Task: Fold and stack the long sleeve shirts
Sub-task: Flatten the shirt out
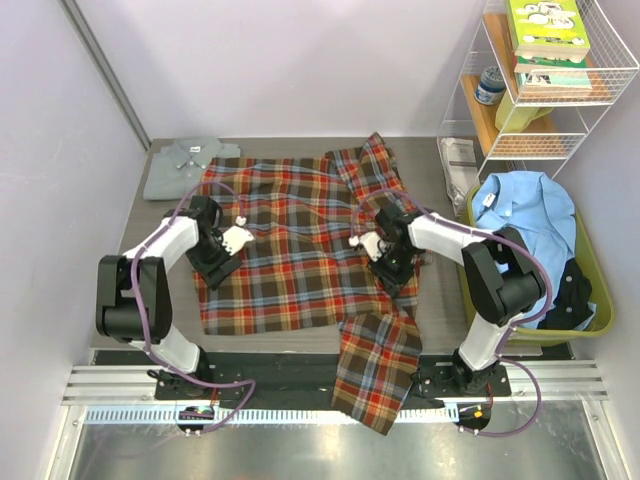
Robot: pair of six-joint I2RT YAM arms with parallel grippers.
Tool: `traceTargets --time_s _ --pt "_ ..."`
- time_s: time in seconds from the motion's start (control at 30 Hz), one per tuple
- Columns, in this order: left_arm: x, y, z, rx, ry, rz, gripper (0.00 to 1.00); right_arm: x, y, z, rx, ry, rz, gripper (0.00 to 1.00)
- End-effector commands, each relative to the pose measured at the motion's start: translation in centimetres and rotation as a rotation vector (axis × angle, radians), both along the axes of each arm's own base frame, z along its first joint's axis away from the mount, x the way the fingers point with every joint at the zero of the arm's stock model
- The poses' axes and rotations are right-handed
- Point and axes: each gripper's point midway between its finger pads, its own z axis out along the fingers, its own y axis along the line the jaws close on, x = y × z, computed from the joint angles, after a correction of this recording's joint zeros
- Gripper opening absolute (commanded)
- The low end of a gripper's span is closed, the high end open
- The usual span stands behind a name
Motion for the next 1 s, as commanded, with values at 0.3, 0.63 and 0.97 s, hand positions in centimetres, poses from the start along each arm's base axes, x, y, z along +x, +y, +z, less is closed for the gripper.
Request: traceTargets --time_s 0.3,0.63,0.97 --pt "-4.9 -4.6 0.6 -0.186 0.048 -0.142 0.67 -2.1 -1.5 1.0 -0.135 0.063 0.124 0.3" --pt "-5.0 2.7 -2.9 0.105 0.171 -0.225 0.63 -2.4 -4.0 -1.3 -0.209 0.102 0.158 0.31" --pt "-5.3 0.6 1.2 -0.056 0.134 -0.368 0.66 -6.1 -2.0 0.9 -0.129 0.191 0.293 0.36"
